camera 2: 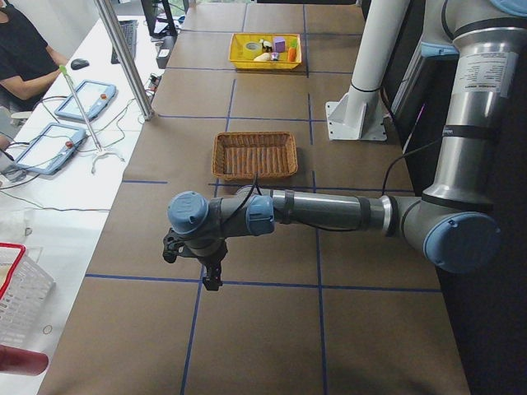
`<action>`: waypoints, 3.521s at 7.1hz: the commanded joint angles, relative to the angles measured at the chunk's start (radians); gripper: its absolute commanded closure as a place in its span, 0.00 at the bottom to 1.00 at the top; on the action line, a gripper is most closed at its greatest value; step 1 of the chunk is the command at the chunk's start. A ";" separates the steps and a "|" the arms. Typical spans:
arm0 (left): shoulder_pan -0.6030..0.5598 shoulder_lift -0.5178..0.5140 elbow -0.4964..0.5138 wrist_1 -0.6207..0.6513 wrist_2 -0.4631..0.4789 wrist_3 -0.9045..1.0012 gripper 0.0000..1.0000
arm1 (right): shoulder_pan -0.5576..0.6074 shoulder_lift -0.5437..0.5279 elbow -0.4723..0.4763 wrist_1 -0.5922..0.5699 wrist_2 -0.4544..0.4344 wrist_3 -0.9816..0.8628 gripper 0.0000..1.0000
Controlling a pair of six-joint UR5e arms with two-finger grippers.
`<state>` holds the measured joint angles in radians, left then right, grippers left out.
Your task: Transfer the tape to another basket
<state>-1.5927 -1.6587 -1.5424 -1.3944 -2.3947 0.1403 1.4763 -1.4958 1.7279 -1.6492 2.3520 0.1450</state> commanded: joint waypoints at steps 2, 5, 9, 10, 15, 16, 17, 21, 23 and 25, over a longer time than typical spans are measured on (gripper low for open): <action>0.000 0.000 0.002 -0.003 -0.004 0.002 0.00 | -0.135 0.063 0.062 0.012 0.000 0.112 0.00; 0.002 -0.001 0.004 -0.015 -0.004 -0.002 0.00 | -0.269 0.039 0.012 0.239 -0.078 0.309 0.00; 0.002 -0.001 0.004 -0.015 -0.004 -0.004 0.00 | -0.350 0.042 -0.123 0.397 -0.109 0.341 0.00; 0.002 -0.001 0.002 -0.015 -0.004 -0.004 0.00 | -0.376 0.048 -0.143 0.400 -0.129 0.341 0.00; 0.002 -0.001 0.002 -0.015 -0.006 -0.005 0.00 | -0.422 0.062 -0.215 0.401 -0.142 0.335 0.00; 0.002 -0.001 0.002 -0.015 -0.006 -0.005 0.00 | -0.422 0.062 -0.215 0.399 -0.142 0.335 0.00; 0.002 -0.001 0.002 -0.015 -0.006 -0.005 0.00 | -0.424 0.062 -0.215 0.401 -0.143 0.343 0.20; 0.003 -0.001 0.002 -0.017 -0.008 -0.007 0.00 | -0.419 0.062 -0.211 0.402 -0.140 0.329 1.00; 0.003 -0.001 0.002 -0.017 -0.008 -0.007 0.00 | -0.389 0.069 -0.186 0.402 -0.132 0.332 1.00; 0.003 -0.003 0.002 -0.015 -0.009 -0.007 0.00 | -0.325 0.071 -0.145 0.401 -0.072 0.331 1.00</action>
<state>-1.5892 -1.6602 -1.5401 -1.4101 -2.4033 0.1335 1.1117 -1.4263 1.5575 -1.2481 2.2373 0.4759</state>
